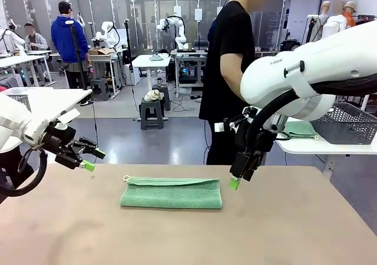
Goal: Fold the towels and place them in the basket.
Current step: When a person lays out a Towel with hook on the table, fold it in half twice.
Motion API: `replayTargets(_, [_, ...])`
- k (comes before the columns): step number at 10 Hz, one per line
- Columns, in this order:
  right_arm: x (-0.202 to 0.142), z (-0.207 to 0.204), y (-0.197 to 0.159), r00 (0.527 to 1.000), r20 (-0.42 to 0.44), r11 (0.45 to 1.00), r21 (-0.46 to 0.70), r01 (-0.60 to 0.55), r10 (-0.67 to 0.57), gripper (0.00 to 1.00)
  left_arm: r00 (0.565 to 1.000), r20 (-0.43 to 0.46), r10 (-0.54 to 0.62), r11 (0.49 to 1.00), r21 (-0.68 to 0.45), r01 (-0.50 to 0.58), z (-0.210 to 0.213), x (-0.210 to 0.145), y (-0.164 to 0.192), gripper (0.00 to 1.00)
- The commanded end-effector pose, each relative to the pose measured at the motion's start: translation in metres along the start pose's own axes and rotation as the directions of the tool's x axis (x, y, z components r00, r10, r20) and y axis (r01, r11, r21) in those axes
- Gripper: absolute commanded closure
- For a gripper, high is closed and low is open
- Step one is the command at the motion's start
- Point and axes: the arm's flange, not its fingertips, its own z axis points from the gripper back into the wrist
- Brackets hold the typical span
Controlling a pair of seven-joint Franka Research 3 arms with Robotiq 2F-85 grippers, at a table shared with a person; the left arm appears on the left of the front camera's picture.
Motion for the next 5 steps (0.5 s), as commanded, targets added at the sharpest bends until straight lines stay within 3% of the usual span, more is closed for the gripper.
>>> replayTargets(1, [0.009, -0.01, 0.016, 0.969, 0.03, 0.968, 0.065, 0.241, -0.243, 0.0, 1.0, -0.003, -0.019, 1.0, -0.009, 0.019, -0.001, -0.003, 0.0, 0.15])
replayTargets(3, [0.02, -0.023, 0.03, 0.88, 0.072, 0.883, 0.057, 0.467, -0.47, 0.0, 1.0, -0.003, -0.019, 1.0, -0.009, 0.019, -0.001, -0.003, 0.0, 0.15])
replayTargets(5, [0.041, -0.042, 0.026, 0.799, 0.098, 0.804, 0.023, 0.594, -0.593, 0.0, 1.0, -0.003, -0.019, 1.0, -0.009, 0.019, -0.001, -0.003, 0.0, 0.15])
